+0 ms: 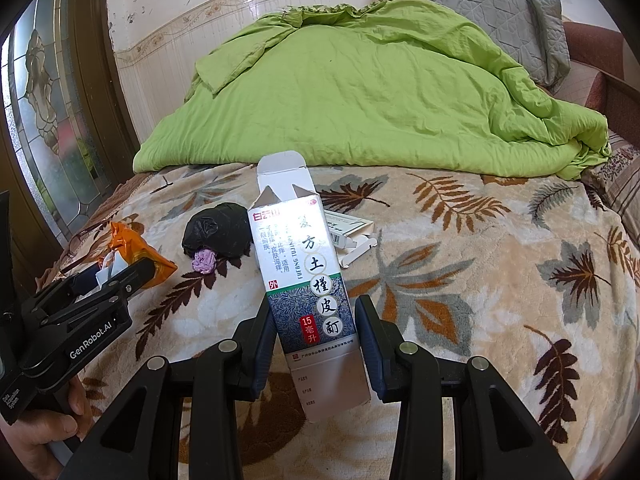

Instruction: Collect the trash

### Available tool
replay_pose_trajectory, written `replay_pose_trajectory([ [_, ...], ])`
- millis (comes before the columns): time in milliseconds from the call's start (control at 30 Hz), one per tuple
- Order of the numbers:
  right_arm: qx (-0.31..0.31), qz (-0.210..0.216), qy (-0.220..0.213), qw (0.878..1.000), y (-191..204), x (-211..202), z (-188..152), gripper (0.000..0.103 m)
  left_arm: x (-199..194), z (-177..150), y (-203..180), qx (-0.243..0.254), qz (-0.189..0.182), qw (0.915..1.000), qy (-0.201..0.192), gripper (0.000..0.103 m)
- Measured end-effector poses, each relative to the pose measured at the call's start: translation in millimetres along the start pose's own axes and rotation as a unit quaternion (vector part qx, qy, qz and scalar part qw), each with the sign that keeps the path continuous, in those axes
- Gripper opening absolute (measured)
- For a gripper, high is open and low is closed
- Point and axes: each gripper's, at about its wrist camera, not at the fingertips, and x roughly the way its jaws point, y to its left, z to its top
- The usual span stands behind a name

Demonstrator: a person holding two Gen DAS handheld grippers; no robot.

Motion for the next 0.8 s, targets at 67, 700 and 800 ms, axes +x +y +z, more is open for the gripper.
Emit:
replay_pose_trajectory([
  [67, 0.002, -0.001, -0.001, 1.0, 0, -1, 1, 0.042, -3, 0, -4, 0.001, -0.008, 1.0, -0.002, 0.056],
  [700, 0.15, -0.011, -0.036, 0.988, -104, -168, -56, 0.042, -119, -40, -150, 0.121, -0.287, 0.9503, 0.01, 0.056],
  [800, 0.174, -0.053, -0.048, 0.982, -142, -221, -79, 0.042, -146, -46, -190, 0.151, -0.333, 0.9305, 0.013, 0.056],
])
